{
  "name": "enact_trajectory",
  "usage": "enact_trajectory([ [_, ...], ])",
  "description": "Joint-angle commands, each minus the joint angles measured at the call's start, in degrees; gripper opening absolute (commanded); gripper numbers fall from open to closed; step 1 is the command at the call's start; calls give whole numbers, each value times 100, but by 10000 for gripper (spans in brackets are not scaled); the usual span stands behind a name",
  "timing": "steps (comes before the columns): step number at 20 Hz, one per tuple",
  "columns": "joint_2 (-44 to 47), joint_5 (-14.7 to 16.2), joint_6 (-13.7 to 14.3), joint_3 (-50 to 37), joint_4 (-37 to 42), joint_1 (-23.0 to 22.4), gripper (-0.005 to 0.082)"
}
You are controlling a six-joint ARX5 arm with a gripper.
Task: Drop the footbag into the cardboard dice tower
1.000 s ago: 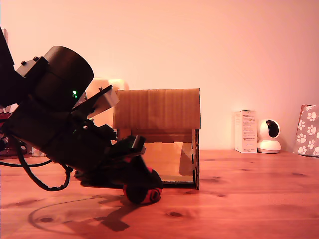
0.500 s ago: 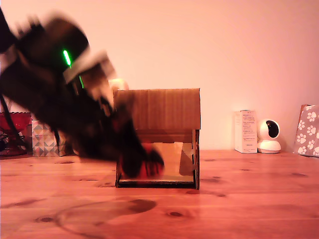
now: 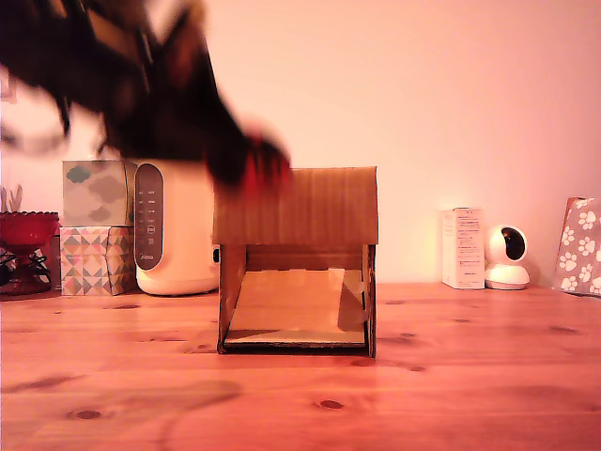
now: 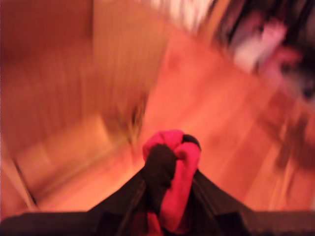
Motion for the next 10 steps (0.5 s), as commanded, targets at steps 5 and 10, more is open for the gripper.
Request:
enact_trajectory([
  [5,-160,-754,293,-33,1163,-17,147],
  [10,68,-1091,487,184,1585,20,147],
])
